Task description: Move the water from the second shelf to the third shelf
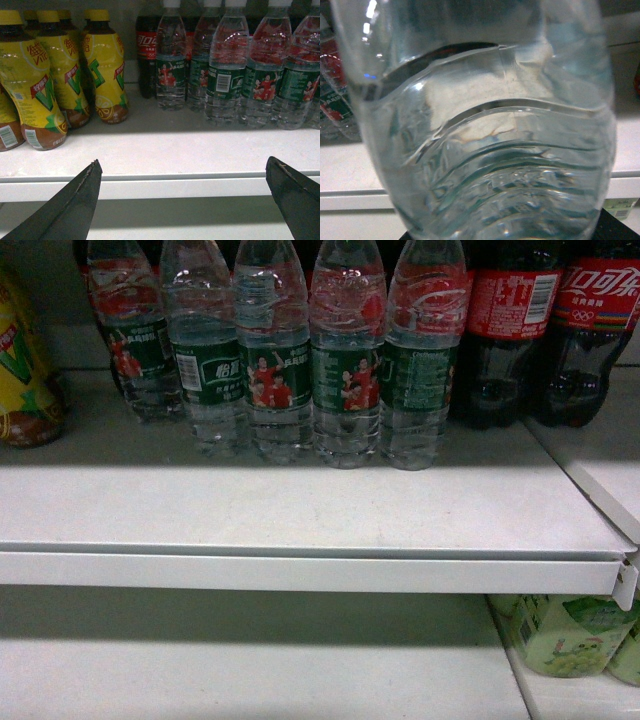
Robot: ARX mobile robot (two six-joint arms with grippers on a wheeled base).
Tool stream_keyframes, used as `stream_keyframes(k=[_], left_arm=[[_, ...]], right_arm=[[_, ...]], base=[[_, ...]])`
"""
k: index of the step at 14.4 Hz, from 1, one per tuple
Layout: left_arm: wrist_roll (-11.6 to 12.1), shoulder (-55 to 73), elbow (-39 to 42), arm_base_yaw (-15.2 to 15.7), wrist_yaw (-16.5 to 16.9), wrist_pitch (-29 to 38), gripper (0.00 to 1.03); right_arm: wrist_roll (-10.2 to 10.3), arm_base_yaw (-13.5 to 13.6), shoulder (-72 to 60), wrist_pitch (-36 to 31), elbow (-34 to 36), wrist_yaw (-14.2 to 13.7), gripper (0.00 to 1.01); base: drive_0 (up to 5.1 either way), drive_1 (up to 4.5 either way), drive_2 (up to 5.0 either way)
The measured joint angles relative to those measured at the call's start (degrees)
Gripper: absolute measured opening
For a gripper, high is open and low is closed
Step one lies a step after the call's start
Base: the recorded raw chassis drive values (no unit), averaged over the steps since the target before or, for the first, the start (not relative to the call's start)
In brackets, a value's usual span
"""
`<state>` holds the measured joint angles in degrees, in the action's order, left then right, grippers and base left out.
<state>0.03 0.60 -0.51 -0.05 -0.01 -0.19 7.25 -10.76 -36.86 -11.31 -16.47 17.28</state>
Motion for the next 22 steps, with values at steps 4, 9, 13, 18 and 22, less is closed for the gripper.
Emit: stream_keyframes(k=[4,9,13,18,22], left_arm=[[0.0,0.0,0.0,0.0,0.0,0.02,0.98],[0.0,0.0,0.0,0.0,0.0,0.02,0.98],[0.0,0.0,0.0,0.0,0.0,0.02,0.98],[0.0,0.0,0.0,0.0,0.0,0.02,0.98],[0.0,0.0,0.0,0.0,0.0,0.02,0.98]], right_arm=[[-0.02,-0.07,3.67,2.38,0.07,2.1,0.42],[0.04,1.05,6.34,3.39,0.15,1.75,0.42],[0.2,1.03,8.09,4.87,0.48,1.77,0.42],[0.17,1.14,8.44,5.01,0.52,1.84,0.42],[0.2,1.11,8.48,5.03,0.52,1.84,0.42]], base=[[0.0,0.0,0.0],[0.0,0.0,0.0],[0.0,0.0,0.0],[0.0,0.0,0.0],[0.0,0.0,0.0]])
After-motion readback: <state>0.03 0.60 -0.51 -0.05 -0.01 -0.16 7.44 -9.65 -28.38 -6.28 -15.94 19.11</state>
